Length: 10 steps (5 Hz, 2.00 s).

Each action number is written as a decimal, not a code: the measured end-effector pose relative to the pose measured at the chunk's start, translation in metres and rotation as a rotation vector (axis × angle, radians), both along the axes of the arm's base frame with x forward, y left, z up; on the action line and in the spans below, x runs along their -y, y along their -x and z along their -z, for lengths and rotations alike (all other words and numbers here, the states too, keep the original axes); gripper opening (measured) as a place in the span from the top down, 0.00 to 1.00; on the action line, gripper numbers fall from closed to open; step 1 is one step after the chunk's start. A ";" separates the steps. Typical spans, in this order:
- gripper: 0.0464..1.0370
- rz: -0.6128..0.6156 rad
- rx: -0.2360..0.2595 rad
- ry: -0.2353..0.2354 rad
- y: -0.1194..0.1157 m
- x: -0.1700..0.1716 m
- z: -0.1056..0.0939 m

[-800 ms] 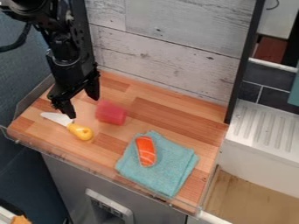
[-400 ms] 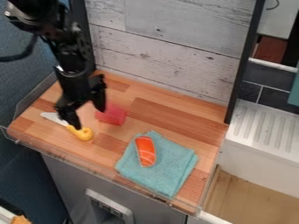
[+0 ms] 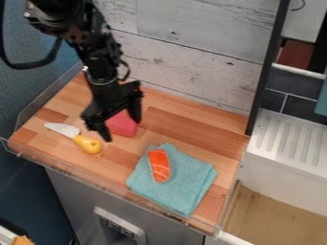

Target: Move the sushi to the top right side of the table

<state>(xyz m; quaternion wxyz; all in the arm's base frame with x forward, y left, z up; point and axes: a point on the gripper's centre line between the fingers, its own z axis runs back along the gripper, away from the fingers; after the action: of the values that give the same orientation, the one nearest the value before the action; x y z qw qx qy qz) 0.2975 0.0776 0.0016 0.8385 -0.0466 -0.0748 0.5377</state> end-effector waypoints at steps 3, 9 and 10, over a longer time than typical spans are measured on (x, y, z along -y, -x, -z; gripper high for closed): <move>0.04 0.268 -0.019 0.052 -0.009 0.061 0.018; 0.47 0.300 -0.147 -0.041 -0.004 0.063 0.055; 0.47 0.295 -0.155 -0.040 -0.002 0.063 0.055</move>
<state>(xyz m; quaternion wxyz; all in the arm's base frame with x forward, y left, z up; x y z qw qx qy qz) 0.2997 0.0147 -0.0530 0.9125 0.0011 -0.0129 0.4089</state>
